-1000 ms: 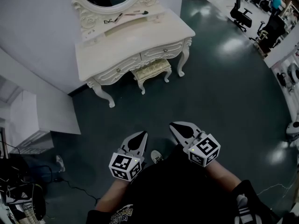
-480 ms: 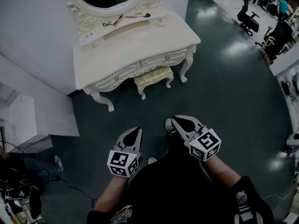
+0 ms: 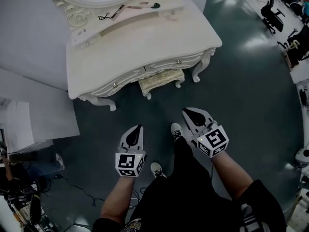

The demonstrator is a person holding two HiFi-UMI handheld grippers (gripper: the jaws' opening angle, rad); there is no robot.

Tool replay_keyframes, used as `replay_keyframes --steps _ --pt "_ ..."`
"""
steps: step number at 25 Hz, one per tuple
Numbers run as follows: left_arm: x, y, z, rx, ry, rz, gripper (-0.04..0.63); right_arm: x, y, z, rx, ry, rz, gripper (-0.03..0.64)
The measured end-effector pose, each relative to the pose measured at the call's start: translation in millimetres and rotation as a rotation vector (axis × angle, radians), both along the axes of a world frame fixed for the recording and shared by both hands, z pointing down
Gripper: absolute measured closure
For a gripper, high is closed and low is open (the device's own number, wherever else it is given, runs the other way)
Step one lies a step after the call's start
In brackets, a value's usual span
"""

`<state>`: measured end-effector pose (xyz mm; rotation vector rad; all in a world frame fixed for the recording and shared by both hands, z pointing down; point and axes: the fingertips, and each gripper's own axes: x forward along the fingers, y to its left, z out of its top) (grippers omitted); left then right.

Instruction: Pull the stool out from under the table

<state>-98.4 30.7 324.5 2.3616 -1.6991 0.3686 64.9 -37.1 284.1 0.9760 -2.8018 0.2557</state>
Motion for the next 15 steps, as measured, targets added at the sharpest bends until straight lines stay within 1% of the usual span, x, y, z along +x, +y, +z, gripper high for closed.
replay_keyframes --steps 3,7,11,12,13,14,15 --pt "-2 -33 32 -0.006 -0.044 -0.019 0.592 3 -34 34 -0.009 0.01 0.016 0.59" --pt "-4 -68 78 -0.033 -0.044 -0.046 0.591 7 -72 87 -0.038 0.015 0.049 0.589" --pt "-12 -99 138 -0.045 -0.059 -0.052 0.591 10 -107 146 -0.047 0.019 0.09 0.584" --pt "-16 -107 156 -0.051 -0.064 -0.055 0.591 9 -116 162 -0.048 0.02 0.1 0.565" --pt "-21 -114 174 -0.059 -0.067 -0.06 0.586 9 -124 178 -0.051 0.02 0.111 0.507" --pt "-25 -121 194 -0.071 -0.068 -0.065 0.566 10 -133 196 -0.056 0.021 0.124 0.472" --pt "-29 -128 213 -0.083 -0.064 -0.072 0.519 11 -142 214 -0.061 0.024 0.138 0.469"
